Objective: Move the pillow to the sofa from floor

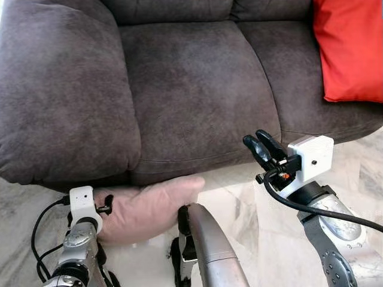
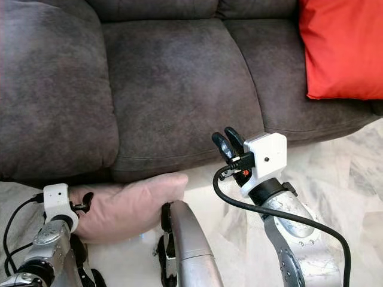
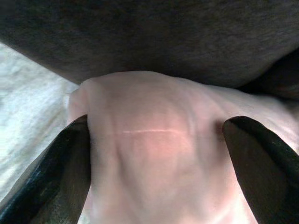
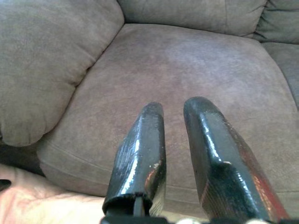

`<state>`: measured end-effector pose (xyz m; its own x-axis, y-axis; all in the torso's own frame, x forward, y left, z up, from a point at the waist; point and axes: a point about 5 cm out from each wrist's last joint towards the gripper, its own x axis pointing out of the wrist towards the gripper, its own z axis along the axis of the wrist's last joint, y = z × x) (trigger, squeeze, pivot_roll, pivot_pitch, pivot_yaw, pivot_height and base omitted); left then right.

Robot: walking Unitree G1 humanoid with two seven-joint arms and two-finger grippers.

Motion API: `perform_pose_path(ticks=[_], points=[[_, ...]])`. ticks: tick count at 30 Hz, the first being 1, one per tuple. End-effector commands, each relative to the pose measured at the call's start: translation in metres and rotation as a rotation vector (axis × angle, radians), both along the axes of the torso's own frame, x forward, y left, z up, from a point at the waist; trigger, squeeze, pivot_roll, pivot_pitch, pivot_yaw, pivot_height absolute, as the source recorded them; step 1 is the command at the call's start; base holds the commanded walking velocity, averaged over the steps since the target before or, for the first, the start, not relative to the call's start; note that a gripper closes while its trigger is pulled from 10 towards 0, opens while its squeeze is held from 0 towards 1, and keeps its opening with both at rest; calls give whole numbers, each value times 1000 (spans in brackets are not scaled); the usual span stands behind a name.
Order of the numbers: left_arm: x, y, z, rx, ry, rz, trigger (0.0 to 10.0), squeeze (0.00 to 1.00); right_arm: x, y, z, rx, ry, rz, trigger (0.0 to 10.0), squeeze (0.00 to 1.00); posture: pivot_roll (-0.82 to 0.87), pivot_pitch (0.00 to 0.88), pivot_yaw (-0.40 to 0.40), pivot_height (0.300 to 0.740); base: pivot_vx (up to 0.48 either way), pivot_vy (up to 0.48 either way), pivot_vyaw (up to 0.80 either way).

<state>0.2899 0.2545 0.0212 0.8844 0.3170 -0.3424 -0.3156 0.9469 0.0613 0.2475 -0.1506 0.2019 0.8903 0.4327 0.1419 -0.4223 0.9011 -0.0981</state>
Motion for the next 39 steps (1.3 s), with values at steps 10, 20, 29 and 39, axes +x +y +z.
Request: perform_pose_path(ticks=[10,20,29,39], points=[[-22,0,-25,3,124,115,10000,0,-5,-5,2,-19,4,-1,10000,0,-177,442,-330,568,0,0,0],[-27,1,-29,4,142,141,510,0,-3,-4,3,-21,3,6,10000,0,-176,437,-335,568,0,0,0],[-36,11,-32,23,157,194,0,0,1,0,3,-13,-4,11,10000,0,-157,427,-325,568,0,0,0],[-39,9,-34,24,163,196,0,0,2,-1,4,-11,-11,4,10000,0,-154,420,-320,568,0,0,0]])
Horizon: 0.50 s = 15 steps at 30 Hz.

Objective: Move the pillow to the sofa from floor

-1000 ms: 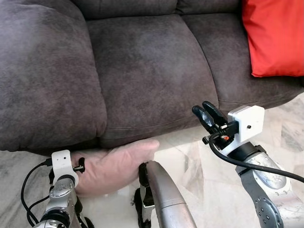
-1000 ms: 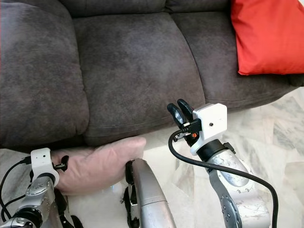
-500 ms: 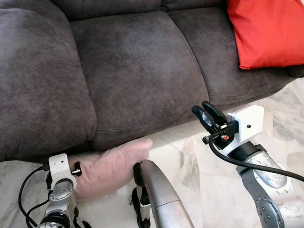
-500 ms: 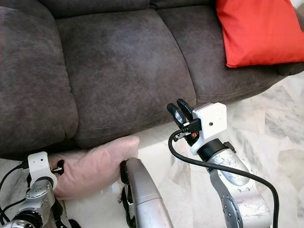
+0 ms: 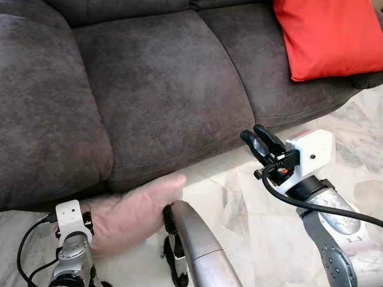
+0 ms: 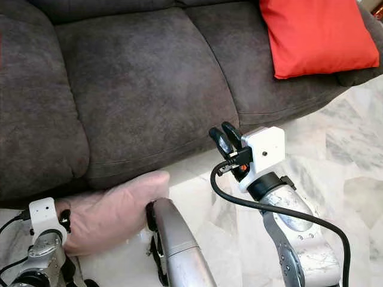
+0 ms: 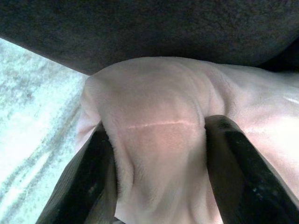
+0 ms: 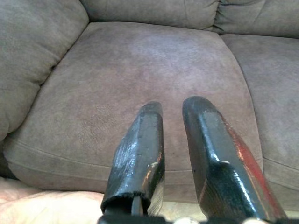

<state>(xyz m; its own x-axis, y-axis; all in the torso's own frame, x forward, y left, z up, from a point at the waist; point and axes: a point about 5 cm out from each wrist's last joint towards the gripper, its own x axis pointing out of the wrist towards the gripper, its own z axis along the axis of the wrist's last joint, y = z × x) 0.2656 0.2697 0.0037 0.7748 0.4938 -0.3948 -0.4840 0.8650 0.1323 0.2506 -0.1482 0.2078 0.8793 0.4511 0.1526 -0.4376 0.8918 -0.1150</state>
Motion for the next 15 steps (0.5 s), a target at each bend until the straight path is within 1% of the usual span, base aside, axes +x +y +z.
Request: perform_pose_path(ticks=[1,11,15], points=[[-14,-6,-16,-22,76,3,0,0,0,-3,-2,0,5,-14,10000,0,-151,417,-318,568,0,0,0],[-15,-6,-17,-19,76,6,0,0,2,-2,-2,4,-2,-13,10000,0,-145,403,-314,568,0,0,0],[-15,-8,-17,-13,74,-13,0,0,5,-1,-3,7,-6,-16,10000,0,-134,386,-306,568,0,0,0]])
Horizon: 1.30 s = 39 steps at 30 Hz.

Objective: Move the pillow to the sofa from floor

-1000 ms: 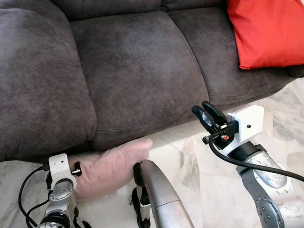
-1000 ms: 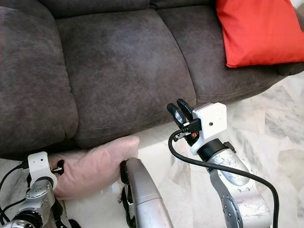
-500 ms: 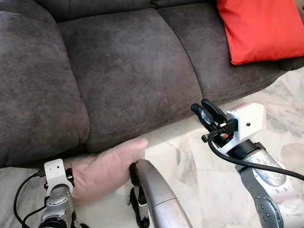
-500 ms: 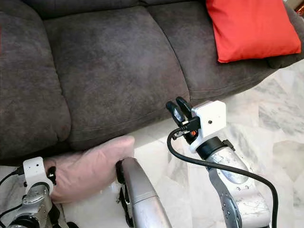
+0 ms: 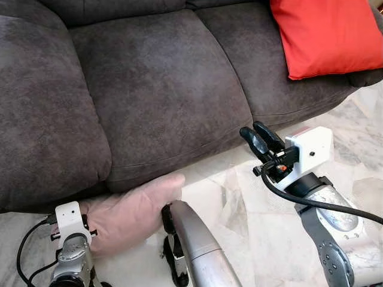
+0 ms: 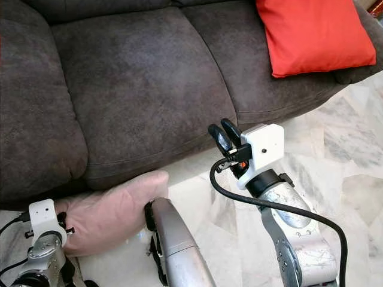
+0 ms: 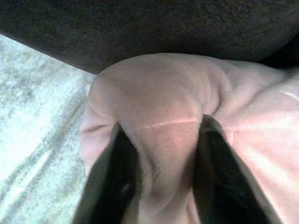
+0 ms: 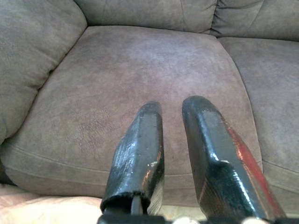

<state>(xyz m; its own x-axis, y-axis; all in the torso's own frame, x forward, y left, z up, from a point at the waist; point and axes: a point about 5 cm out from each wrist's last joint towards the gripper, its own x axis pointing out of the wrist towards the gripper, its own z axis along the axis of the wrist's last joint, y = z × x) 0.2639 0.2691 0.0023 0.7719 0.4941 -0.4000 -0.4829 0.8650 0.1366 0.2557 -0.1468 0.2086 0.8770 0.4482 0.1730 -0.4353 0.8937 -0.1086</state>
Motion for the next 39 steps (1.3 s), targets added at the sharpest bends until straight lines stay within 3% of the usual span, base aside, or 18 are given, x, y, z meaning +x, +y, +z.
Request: perform_pose_path(ticks=[1,15,21,22,31,39], points=[[-13,-8,-15,-12,65,-15,0,0,0,-3,-4,-7,9,-15,10000,0,-134,386,-306,568,0,0,0],[-6,-17,-6,6,-13,-103,0,0,10,0,-13,3,2,-37,10000,0,-90,328,-260,568,0,0,0],[-1,-29,0,-3,-74,-166,0,0,17,1,-21,12,2,-58,10000,0,-59,289,-232,568,0,0,0],[1,-32,1,-14,-95,-183,10000,0,18,2,-23,14,2,-59,10000,0,-54,282,-226,568,0,0,0],[2,-40,8,-42,-176,-228,10000,0,24,4,-32,19,1,-69,10000,0,-29,227,-196,568,0,0,0],[4,-47,7,-42,-170,-304,10000,0,28,6,-40,28,1,-84,10000,0,-13,194,-174,568,0,0,0]])
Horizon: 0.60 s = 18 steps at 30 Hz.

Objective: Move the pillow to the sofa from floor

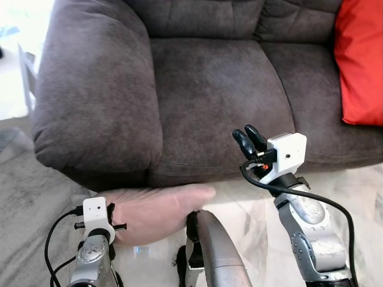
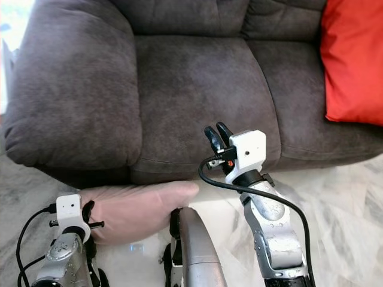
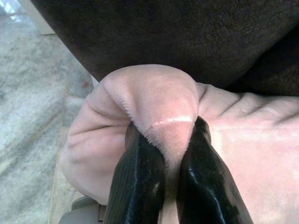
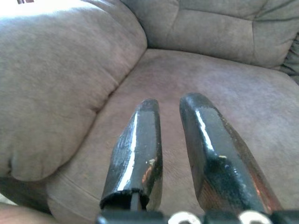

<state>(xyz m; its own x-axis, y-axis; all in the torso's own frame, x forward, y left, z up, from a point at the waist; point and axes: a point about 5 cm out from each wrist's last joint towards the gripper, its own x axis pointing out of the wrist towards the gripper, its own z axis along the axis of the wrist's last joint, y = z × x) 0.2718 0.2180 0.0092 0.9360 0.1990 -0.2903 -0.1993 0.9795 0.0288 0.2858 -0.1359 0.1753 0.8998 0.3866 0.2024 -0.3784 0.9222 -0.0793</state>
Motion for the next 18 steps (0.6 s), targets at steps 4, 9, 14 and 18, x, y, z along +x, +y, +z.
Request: perform_pose_path(ticks=[4,9,14,18], points=[[-1,4,2,12,-21,8,10000,0,0,-5,-11,-8,23,-32,10000,0,-6,171,-163,568,-321,0,0],[4,4,5,11,-26,6,10000,0,4,-6,-15,-8,21,-46,10000,0,-3,148,-153,568,-329,0,0],[7,7,7,14,-28,3,10000,0,7,-7,-19,-3,15,-66,10000,0,-2,124,-136,568,-326,0,0],[9,8,8,16,-28,3,10000,0,10,-7,-22,1,16,-81,10000,0,1,98,-122,568,-326,0,0]])
